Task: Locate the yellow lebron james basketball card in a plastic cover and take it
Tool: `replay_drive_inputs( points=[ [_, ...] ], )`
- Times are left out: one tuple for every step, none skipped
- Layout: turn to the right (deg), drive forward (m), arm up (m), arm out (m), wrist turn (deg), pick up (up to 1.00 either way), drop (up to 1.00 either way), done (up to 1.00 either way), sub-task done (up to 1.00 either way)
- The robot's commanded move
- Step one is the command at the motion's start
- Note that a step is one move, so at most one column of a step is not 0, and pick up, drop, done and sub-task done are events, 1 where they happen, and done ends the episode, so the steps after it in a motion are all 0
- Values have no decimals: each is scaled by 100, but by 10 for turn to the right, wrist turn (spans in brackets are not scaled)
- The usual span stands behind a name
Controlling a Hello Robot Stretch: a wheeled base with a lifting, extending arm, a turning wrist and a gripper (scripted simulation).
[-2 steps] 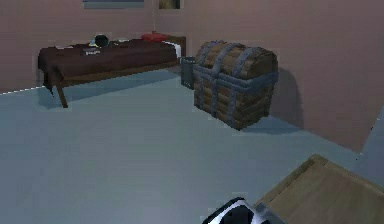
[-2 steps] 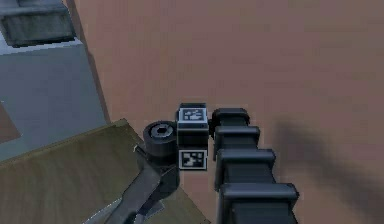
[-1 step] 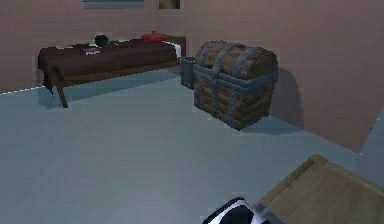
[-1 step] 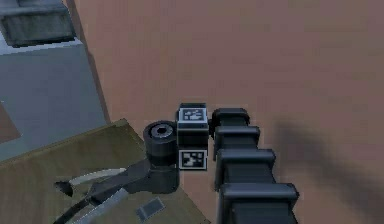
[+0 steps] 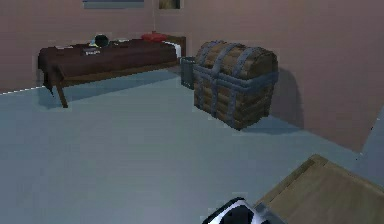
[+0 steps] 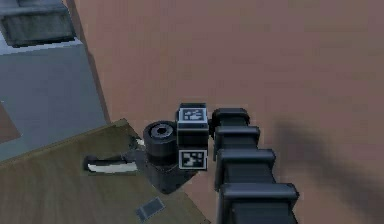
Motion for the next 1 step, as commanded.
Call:
replay_drive_inputs(
  points=[
    [0,0,0,0,60,0,0,0,0]
  ],
)
